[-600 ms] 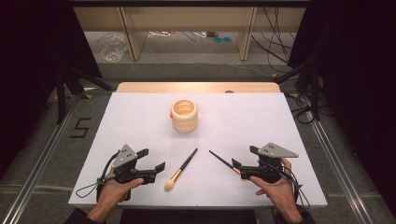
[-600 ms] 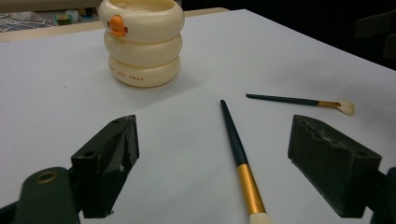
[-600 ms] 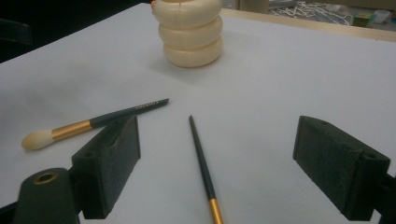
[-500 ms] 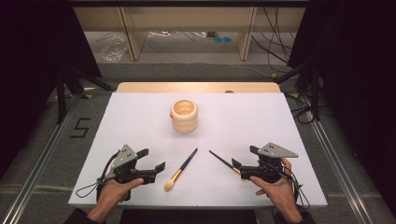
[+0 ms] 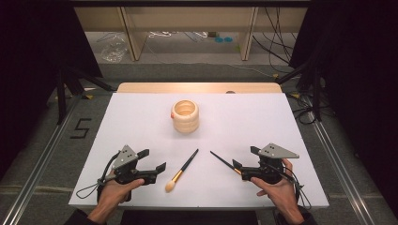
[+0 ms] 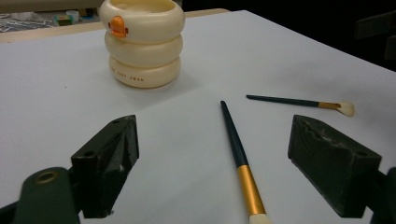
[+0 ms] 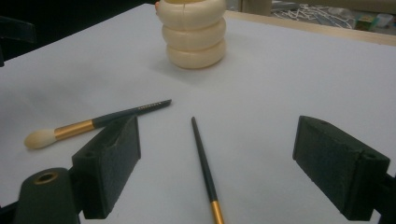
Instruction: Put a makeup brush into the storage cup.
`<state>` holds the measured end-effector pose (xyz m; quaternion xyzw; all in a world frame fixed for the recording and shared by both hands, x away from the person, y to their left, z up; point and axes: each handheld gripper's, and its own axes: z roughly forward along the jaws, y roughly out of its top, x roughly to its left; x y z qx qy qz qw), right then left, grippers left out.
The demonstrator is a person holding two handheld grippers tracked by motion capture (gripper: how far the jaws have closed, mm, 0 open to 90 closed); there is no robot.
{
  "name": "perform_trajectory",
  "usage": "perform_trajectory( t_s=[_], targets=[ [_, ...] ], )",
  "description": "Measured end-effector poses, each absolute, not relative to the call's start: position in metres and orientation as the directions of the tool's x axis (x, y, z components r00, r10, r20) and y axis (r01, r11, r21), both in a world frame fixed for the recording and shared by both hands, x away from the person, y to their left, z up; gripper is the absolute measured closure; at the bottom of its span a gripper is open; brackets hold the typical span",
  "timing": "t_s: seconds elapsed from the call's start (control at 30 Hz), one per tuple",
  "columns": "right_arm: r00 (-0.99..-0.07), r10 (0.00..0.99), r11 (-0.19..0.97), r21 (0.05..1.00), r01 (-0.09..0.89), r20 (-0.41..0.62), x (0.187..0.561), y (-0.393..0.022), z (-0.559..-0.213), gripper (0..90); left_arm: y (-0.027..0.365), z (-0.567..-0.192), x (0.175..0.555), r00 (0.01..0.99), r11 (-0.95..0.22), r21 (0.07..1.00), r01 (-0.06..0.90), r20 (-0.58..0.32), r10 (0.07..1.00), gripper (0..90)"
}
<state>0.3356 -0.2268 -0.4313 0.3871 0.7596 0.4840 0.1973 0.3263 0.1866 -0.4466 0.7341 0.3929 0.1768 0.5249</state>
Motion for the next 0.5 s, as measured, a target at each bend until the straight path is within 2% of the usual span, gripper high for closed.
perform_trajectory(
  t_s=[0.5],
  targets=[
    [-0.655, 0.753, 0.263, 0.884, 0.386, 0.062, 0.3379, -0.2201, -0.4288, 16.6, 0.1839, -0.4466, 0.3257, 0.635, -0.126, 0.911, 0.392, -0.169, 0.754, 16.2]
  ],
)
